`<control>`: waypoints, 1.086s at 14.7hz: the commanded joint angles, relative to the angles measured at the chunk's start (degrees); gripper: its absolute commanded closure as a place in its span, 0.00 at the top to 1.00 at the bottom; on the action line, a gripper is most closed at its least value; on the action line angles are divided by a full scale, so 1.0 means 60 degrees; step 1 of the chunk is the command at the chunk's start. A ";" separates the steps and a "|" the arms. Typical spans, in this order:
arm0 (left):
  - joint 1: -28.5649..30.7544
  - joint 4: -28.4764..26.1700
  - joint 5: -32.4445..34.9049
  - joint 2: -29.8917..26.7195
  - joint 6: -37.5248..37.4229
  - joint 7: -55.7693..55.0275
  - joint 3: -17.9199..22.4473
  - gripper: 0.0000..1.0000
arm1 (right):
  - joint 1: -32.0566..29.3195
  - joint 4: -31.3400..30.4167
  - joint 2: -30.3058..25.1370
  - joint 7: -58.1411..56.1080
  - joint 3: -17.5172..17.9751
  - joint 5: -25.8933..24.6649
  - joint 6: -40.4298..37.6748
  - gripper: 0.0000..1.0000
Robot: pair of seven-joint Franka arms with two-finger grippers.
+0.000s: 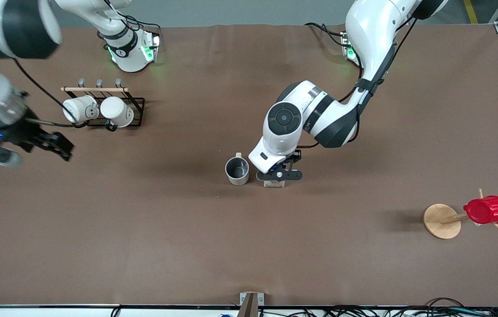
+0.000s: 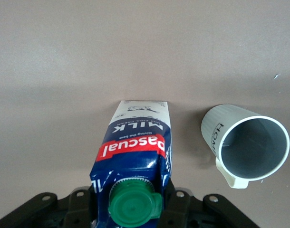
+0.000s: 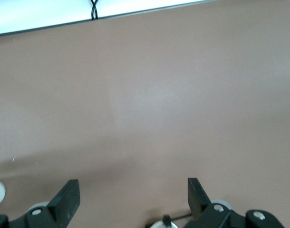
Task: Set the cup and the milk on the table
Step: 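Open the right gripper and withdraw it from the mug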
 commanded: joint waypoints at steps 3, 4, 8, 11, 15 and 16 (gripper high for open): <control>-0.0160 0.0298 0.0213 0.0086 -0.0387 0.0376 -0.0037 0.29 | -0.0219 0.1047 -0.0469 -0.2255 -0.1306 0.1096 -0.2117 1.00; -0.0161 0.0298 0.0213 0.0086 -0.0387 0.0405 -0.0051 0.29 | -0.0453 0.1254 -0.0455 -0.2285 -0.1292 0.1097 -0.2456 1.00; -0.0161 0.0298 0.0199 0.0174 -0.0284 0.0463 -0.0212 0.30 | -0.0646 0.1270 -0.0484 -0.2843 -0.1263 0.1097 -0.3059 1.00; -0.0146 0.0298 0.0170 0.0174 -0.0284 0.0596 -0.0212 0.53 | -0.0645 0.1256 -0.0484 -0.2740 -0.1146 0.1097 -0.3060 1.00; -0.0030 0.0283 0.0184 -0.0074 -0.0284 0.0479 -0.0183 1.00 | -0.1700 0.1256 -0.0484 -0.2608 0.0114 0.1082 -0.3074 1.00; 0.0029 0.0283 0.0170 -0.0191 -0.0284 0.0464 -0.0198 1.00 | -0.1686 0.1256 -0.0498 -0.2608 0.0129 0.1082 -0.3103 1.00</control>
